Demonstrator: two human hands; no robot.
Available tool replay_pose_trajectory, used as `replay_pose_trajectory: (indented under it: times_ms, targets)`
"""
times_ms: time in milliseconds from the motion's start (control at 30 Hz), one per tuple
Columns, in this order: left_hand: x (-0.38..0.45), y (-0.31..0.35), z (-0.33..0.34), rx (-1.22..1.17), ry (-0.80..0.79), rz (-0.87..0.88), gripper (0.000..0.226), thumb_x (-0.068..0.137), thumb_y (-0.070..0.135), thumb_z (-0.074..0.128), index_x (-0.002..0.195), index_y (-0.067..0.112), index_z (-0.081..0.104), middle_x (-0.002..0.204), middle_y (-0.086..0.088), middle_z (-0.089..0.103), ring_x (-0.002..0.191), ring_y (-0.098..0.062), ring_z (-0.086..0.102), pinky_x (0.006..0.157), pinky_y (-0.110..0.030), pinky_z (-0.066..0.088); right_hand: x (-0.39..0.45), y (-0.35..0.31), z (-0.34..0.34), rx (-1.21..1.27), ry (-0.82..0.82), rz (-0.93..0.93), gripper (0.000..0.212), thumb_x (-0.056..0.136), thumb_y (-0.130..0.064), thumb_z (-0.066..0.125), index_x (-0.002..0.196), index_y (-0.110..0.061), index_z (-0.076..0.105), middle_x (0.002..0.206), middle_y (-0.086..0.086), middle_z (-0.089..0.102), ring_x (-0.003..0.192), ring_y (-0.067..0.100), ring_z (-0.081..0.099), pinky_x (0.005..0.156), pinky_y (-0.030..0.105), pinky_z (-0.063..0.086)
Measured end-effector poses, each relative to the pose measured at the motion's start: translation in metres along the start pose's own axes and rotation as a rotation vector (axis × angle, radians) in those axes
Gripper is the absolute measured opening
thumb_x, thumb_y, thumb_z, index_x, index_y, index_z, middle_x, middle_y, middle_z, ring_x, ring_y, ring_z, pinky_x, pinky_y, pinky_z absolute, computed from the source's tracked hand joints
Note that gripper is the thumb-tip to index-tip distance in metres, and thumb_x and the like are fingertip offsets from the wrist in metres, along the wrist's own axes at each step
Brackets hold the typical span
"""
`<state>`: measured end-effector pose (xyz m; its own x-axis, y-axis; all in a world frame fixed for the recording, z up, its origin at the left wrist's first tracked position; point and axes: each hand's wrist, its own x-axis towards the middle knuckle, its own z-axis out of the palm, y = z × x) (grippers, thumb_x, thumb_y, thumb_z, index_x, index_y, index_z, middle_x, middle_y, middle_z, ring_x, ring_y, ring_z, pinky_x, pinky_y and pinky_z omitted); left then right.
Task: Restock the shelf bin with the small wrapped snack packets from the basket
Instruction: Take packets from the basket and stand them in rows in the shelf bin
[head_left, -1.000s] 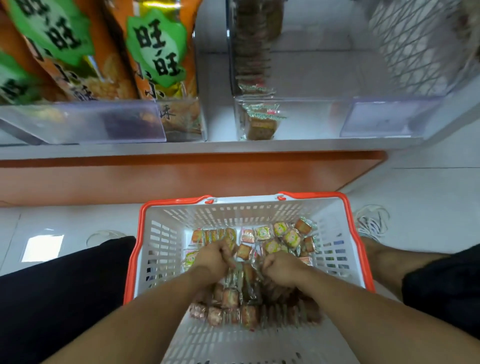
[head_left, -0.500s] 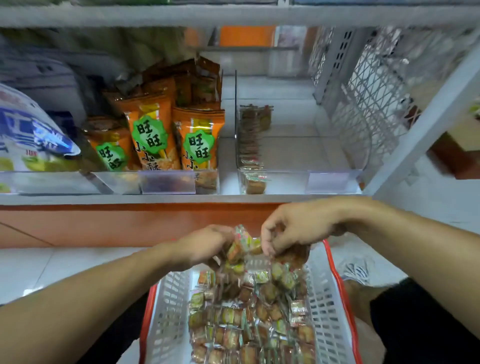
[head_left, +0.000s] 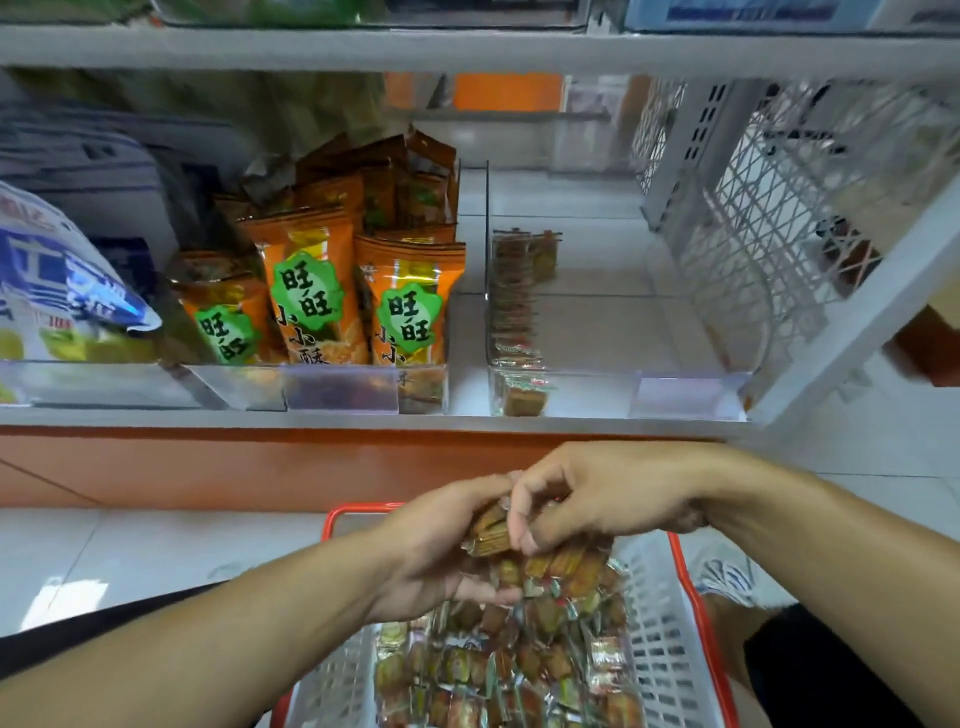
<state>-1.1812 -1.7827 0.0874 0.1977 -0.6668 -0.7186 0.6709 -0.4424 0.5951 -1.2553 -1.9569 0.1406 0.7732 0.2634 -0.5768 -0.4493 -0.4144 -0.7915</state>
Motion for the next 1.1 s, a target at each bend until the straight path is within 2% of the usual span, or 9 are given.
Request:
replay_pose_trajectory:
  times_ms: [133,267,400,533,633,733,867,967,1100]
  targets:
    - [0.003,0.018,-0.003,-0.089,-0.003,0.07,0.019,0.092,0.028,0.067,0.102,0.021,0.081,0.101,-0.004,0.076,0.082,-0.013,0.072,0.083,-0.034,0.06,-0.011,-0.007,-0.01,0.02,0.206,-0.129,0.013,0.085,-0.01,0.077,0.086,-0.018,0.067,0.081,-0.011,0.068,0.071,0.005,0.062,0.064,0.023,0.051]
    - [-0.003,0.035,-0.003,-0.235,0.087,0.193,0.036,0.072,0.019,0.078,0.107,0.011,0.073,0.104,-0.016,0.076,0.084,-0.022,0.073,0.069,-0.037,0.064,-0.029,-0.016,-0.026,0.085,0.456,-0.27,0.015,0.085,-0.012,0.077,0.082,-0.025,0.07,0.108,0.002,0.074,0.101,0.03,0.069,0.093,0.051,0.054]
    - [-0.014,0.043,0.008,-0.307,0.031,0.228,0.029,0.076,0.013,0.073,0.105,0.009,0.072,0.11,-0.021,0.074,0.096,-0.036,0.071,0.069,-0.045,0.062,-0.027,-0.029,-0.018,0.163,0.801,-0.58,0.013,0.087,-0.027,0.071,0.1,-0.025,0.07,0.12,-0.009,0.07,0.113,0.01,0.066,0.096,0.028,0.053]
    - [-0.024,0.055,0.014,-0.34,-0.102,0.265,0.036,0.095,0.023,0.049,0.112,0.007,0.077,0.12,-0.023,0.072,0.105,-0.036,0.072,0.081,-0.052,0.062,-0.012,-0.03,-0.001,0.151,0.769,-0.682,0.038,0.09,-0.033,0.066,0.127,-0.036,0.058,0.13,-0.01,0.063,0.119,0.012,0.062,0.093,0.022,0.051]
    - [-0.031,0.072,0.012,-0.343,-0.119,0.354,0.054,0.099,0.048,0.042,0.122,0.011,0.073,0.126,-0.024,0.069,0.114,-0.041,0.068,0.098,-0.059,0.053,-0.007,-0.033,-0.003,0.225,0.725,-0.741,0.046,0.092,-0.023,0.066,0.134,-0.036,0.052,0.14,-0.01,0.058,0.131,0.011,0.054,0.102,0.027,0.049]
    - [-0.032,0.081,0.014,-0.248,-0.093,0.436,0.065,0.094,0.067,0.05,0.128,0.014,0.069,0.129,-0.023,0.067,0.12,-0.041,0.065,0.108,-0.063,0.044,-0.003,-0.038,-0.009,0.25,0.707,-0.75,0.049,0.092,-0.015,0.064,0.138,-0.027,0.051,0.142,-0.009,0.057,0.135,0.01,0.05,0.108,0.029,0.045]
    - [-0.033,0.091,0.015,-0.06,-0.063,0.531,0.06,0.086,0.058,0.071,0.13,0.017,0.066,0.119,-0.014,0.074,0.104,-0.03,0.073,0.099,-0.051,0.052,-0.001,-0.043,-0.021,0.305,0.727,-0.734,0.041,0.091,-0.019,0.062,0.132,-0.022,0.056,0.132,-0.011,0.064,0.126,0.004,0.056,0.1,0.018,0.045]
    - [-0.028,0.092,0.013,-0.012,0.024,0.608,0.056,0.073,0.032,0.088,0.122,0.016,0.067,0.103,-0.01,0.078,0.086,-0.025,0.076,0.087,-0.046,0.057,0.002,-0.044,-0.025,0.401,0.76,-0.723,0.034,0.093,-0.028,0.059,0.127,-0.02,0.057,0.121,-0.006,0.069,0.11,0.007,0.063,0.087,0.018,0.048]
    - [-0.025,0.092,0.014,-0.077,0.135,0.657,0.057,0.063,0.024,0.092,0.115,0.016,0.069,0.105,-0.017,0.077,0.089,-0.03,0.076,0.098,-0.062,0.05,0.005,-0.044,-0.023,0.466,0.768,-0.704,0.033,0.092,-0.03,0.055,0.121,-0.015,0.053,0.1,-0.005,0.075,0.082,0.002,0.068,0.068,0.016,0.054]
